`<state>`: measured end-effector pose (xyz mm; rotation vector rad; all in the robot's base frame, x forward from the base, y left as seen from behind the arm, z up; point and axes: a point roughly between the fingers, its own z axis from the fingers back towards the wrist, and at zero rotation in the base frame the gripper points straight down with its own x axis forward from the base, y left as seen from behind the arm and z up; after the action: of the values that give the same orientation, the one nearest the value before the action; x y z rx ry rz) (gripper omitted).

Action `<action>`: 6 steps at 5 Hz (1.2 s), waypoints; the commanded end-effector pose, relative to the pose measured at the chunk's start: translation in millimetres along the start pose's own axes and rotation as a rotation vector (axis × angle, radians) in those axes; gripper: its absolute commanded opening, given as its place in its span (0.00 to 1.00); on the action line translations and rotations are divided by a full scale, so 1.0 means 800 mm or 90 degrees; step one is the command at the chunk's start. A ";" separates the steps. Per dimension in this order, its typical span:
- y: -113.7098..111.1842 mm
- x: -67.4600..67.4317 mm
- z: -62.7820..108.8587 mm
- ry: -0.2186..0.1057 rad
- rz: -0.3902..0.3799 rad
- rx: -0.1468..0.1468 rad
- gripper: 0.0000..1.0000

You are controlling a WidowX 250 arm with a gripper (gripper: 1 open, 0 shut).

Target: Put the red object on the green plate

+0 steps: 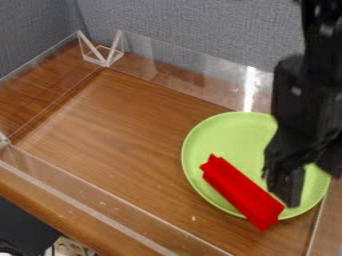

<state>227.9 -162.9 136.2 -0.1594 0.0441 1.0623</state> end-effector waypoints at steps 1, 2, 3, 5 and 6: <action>-0.003 0.022 0.040 -0.005 -0.027 -0.049 1.00; 0.010 0.064 0.052 -0.012 -0.032 -0.060 1.00; 0.014 0.111 0.043 -0.032 -0.036 -0.067 1.00; -0.039 0.046 0.040 -0.032 -0.104 -0.057 1.00; -0.004 0.082 0.050 -0.073 -0.080 -0.061 1.00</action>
<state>260.7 -100.5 157.0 -0.1548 -0.0865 0.9550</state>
